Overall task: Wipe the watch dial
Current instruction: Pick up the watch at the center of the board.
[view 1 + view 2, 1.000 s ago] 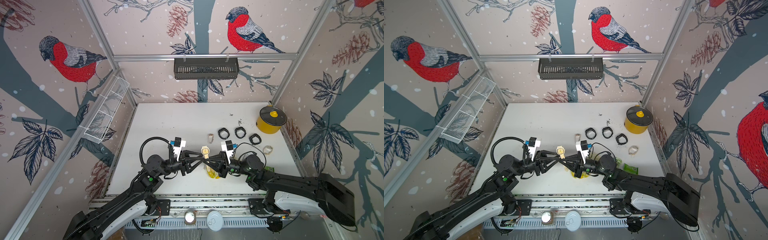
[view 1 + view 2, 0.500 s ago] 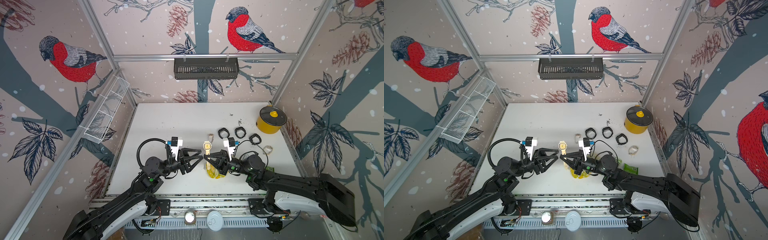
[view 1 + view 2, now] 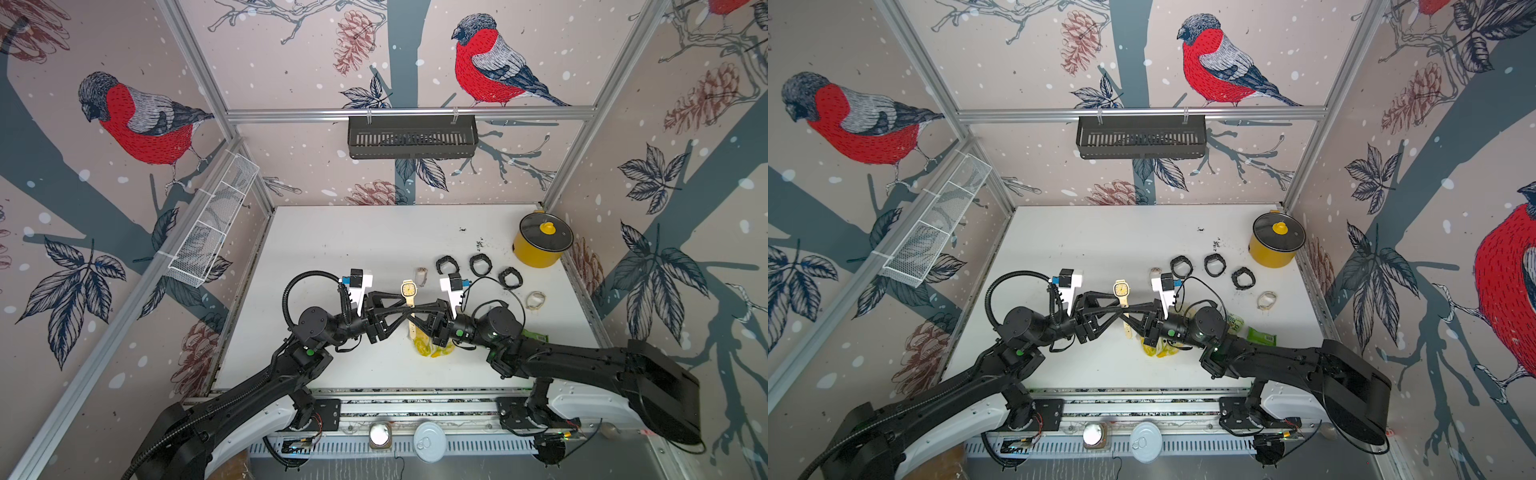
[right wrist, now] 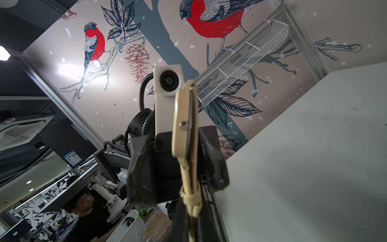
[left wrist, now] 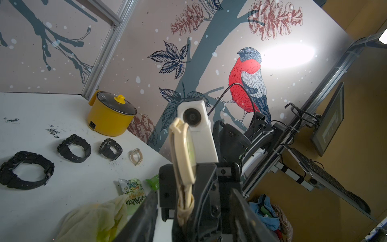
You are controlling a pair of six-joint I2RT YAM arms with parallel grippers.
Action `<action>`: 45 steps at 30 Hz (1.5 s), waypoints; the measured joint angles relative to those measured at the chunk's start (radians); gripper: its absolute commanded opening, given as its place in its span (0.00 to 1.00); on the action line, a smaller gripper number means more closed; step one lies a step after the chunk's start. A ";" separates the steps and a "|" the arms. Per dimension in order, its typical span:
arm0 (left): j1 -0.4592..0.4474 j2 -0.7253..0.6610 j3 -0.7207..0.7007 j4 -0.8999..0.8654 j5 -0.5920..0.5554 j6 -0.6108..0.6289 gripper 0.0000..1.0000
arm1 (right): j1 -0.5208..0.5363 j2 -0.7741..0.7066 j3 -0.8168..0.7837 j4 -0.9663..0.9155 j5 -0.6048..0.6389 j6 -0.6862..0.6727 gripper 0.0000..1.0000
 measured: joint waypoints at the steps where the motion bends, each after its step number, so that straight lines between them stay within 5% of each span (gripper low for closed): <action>1: 0.000 0.001 0.003 0.002 0.000 0.000 0.45 | 0.000 0.005 0.000 0.004 0.000 0.003 0.01; 15: -0.004 0.034 0.020 -0.019 -0.014 0.019 0.18 | 0.004 0.039 0.005 0.044 -0.001 0.025 0.01; 18: -0.003 0.036 0.020 -0.010 -0.030 0.018 0.00 | 0.006 0.044 0.005 0.048 0.003 0.029 0.01; 22: -0.003 0.039 0.022 -0.021 -0.059 0.027 0.00 | 0.008 0.069 0.007 0.071 0.027 0.026 0.03; 25: -0.003 0.039 0.022 -0.031 -0.072 0.027 0.00 | 0.009 0.074 0.008 0.071 0.040 0.028 0.15; 27: -0.003 0.037 0.022 -0.033 -0.069 0.027 0.00 | 0.009 0.073 0.003 0.068 0.045 0.028 0.41; 28: -0.003 0.035 0.022 -0.032 -0.068 0.026 0.00 | 0.008 0.069 0.000 0.057 0.053 0.028 0.46; 36: -0.006 0.023 0.010 -0.079 -0.072 0.046 0.00 | -0.028 -0.092 -0.045 -0.166 0.113 -0.072 0.62; 45: -0.005 0.020 0.004 -0.125 -0.103 0.104 0.00 | -0.051 -0.310 -0.099 -0.649 0.377 -0.247 0.74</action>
